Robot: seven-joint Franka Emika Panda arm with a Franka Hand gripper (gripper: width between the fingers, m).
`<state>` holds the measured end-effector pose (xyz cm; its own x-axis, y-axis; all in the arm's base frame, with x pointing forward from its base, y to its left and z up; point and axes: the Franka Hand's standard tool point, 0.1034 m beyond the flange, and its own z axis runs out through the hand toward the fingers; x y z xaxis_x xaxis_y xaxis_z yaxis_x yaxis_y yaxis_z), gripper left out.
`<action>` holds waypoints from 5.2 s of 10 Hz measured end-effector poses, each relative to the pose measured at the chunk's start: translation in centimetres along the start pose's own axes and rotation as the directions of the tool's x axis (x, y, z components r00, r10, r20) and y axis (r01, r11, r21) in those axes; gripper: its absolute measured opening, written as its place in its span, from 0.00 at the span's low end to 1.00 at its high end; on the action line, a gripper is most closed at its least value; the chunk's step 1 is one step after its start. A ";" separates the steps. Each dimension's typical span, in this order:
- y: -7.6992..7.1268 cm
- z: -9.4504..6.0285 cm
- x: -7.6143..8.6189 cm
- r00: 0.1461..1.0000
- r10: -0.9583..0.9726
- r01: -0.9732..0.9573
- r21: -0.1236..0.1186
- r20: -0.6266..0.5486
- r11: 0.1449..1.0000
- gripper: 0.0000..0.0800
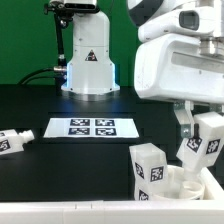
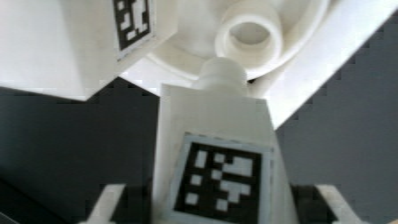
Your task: Assemble stool
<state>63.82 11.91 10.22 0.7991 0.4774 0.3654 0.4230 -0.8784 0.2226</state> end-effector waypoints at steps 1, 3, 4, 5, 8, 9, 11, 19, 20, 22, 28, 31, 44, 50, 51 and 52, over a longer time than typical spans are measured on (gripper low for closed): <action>-0.3 0.3 -0.2 1.000 -0.003 0.003 0.002 0.002 1.000 0.40; -0.8 0.8 -0.7 1.000 -0.010 0.010 0.006 0.004 1.000 0.40; -0.9 0.9 -0.7 1.000 -0.011 0.011 0.007 0.005 1.000 0.40; -1.1 1.0 -0.8 1.000 -0.012 0.012 0.009 0.006 1.000 0.40; -1.7 1.1 -1.0 1.000 -0.017 0.017 0.016 0.013 1.000 0.40; -2.0 1.2 -1.1 1.000 -0.022 0.021 0.019 0.017 1.000 0.40; -2.1 1.2 -1.1 1.000 -0.023 0.023 0.019 0.010 1.000 0.40; -1.7 1.7 -1.8 0.999 -0.035 0.035 0.016 0.008 0.999 0.40; -1.6 1.8 -2.0 0.999 -0.037 0.036 0.016 0.008 0.999 0.40; -1.6 2.1 -1.9 1.000 -0.029 0.029 0.014 -0.010 0.999 0.40; -0.9 1.3 -2.0 0.994 0.029 -0.032 0.030 0.103 0.999 0.80; -1.6 0.0 -1.2 0.925 0.159 -0.189 0.055 0.346 0.981 0.81; -1.7 1.5 -0.3 0.799 -0.480 0.389 0.298 0.361 0.872 0.81; -1.6 1.7 -0.5 0.871 -0.232 0.159 0.199 0.433 0.967 0.42; -1.6 1.7 -0.5 0.879 -0.171 0.104 0.171 0.444 0.980 0.42; -1.5 1.7 -0.5 0.885 -0.092 0.033 0.135 0.457 0.990 0.42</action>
Offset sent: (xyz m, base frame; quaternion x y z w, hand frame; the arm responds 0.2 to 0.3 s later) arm -0.0026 0.0029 -0.0073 0.0011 0.0082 0.0075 0.9999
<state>63.49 12.94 8.12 0.8632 0.4929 -0.1098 0.5034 -0.8570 0.1102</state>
